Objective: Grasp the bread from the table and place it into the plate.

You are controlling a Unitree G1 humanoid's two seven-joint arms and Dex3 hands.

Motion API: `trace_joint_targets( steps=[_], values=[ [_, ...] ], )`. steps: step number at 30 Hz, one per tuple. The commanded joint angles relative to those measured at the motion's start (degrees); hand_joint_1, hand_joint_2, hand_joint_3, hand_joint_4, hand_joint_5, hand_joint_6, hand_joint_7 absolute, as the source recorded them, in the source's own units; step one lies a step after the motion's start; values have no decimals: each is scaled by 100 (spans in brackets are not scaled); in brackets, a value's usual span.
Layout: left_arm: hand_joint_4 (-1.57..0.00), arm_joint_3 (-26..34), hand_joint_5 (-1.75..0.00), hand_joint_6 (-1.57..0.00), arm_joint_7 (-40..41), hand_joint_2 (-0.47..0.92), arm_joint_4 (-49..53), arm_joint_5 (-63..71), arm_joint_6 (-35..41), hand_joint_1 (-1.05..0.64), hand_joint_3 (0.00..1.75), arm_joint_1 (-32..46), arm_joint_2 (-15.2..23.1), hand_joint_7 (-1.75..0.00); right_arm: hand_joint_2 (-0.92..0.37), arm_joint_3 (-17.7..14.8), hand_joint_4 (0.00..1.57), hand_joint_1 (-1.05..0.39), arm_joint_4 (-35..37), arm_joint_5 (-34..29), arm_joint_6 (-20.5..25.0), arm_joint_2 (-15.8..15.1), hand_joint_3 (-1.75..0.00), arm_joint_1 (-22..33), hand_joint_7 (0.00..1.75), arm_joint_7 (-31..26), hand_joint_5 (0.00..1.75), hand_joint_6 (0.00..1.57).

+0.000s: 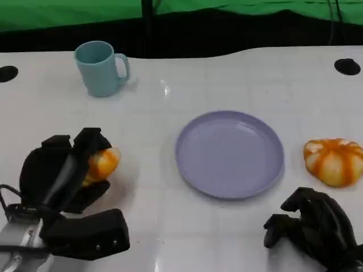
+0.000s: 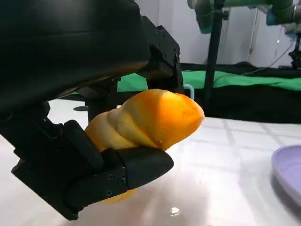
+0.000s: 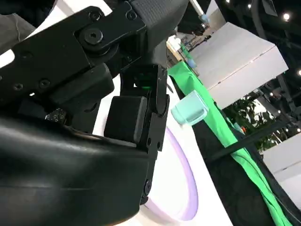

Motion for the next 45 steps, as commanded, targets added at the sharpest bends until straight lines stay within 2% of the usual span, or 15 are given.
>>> trace_joint_targets(
  steps=[1, 6, 7, 11, 15, 17, 19, 21, 22, 25, 31, 36, 39, 43, 45],
  values=[
    [-81, 122, -175, -55, -160, 43, -226, -262, -143, -23, 134, -279, -135, -171, -76, -43, 155, -104, 108, 24, -30, -113, 0, -81, 32, 36, 75, 157],
    [-78, 123, -175, -58, -497, 45, -399, -387, -41, -23, 123, -497, -291, -166, -76, -33, 155, -104, 109, -1, -38, -119, 0, -75, 32, -1, 75, 157],
    [-78, 111, -175, -60, -578, 48, -434, -394, -8, -23, 112, -568, -340, -161, -76, -25, 155, -105, 88, -17, -50, -112, 0, -59, 33, -23, 75, 157],
    [-78, 63, -175, -62, -783, 53, -415, -386, -16, -23, 92, -801, -522, -159, -76, -7, 155, -105, 34, -31, -45, -105, 0, -24, 33, -52, 76, 157],
    [-80, -15, -175, -61, -748, 53, -163, -389, -201, -24, 88, -1026, -728, -165, -76, 15, 155, -105, -27, -35, -11, -119, 0, 25, 33, -45, 76, 157],
    [-80, -62, -175, -61, -770, 54, -52, -376, -226, -25, 88, -1130, -819, -165, -76, 20, 155, -105, -33, -33, 1, -130, 0, 30, 33, -37, 76, 157],
    [-80, -137, -175, -72, -789, 54, 146, -381, -333, -26, 91, -1292, -914, -139, -75, 5, 155, -105, -35, 14, 61, -122, 0, 23, 34, -30, 76, 157],
    [-80, -204, -175, -75, -706, 53, 396, -387, -533, -26, 94, -1461, -1002, -134, -74, -4, 155, -105, -41, 31, 69, -110, 0, 21, 34, -27, 76, 157],
    [-81, -232, -175, -66, -644, 49, 519, -387, -636, -25, 97, -1539, -1041, -157, -74, -4, 155, -105, -45, 30, 59, -107, 0, 22, 33, -24, 76, 157],
    [-83, -300, -175, -59, -460, 46, 883, -355, -883, -27, 100, -1760, -1159, -173, -75, -3, 156, -105, -55, 26, 42, -100, 0, 33, 33, -18, 75, 157],
    [-85, -533, -175, -60, -587, 47, 1578, -317, -907, -30, 108, -2300, -1504, -175, -75, 29, 156, -105, -131, 16, 58, -79, 0, 110, 31, -17, 73, 157],
    [-88, -680, -175, -63, -490, 46, 1909, -249, -915, -30, 111, -2536, -1622, -175, -74, 34, 156, -104, -201, 45, 123, -60, 0, 159, 31, -25, 72, 157],
    [-88, -816, -175, -62, -313, 45, 2429, -197, -932, -30, 112, -2771, -1872, -175, -74, 43, 156, -105, -203, 18, 118, -75, 0, 168, 31, 0, 72, 157],
    [-87, -886, -175, -61, -180, 44, 2677, -204, -1005, -30, 112, -2883, -1929, -175, -74, 38, 156, -105, -222, 31, 145, -68, 0, 180, 31, -9, 72, 157],
    [-88, -1005, -175, -62, -105, 46, 2938, -140, -960, -29, 112, -3029, -2094, -175, -74, 56, 157, -105, -289, 8, 136, -60, 0, 235, 31, -31, 72, 157]
  ],
)
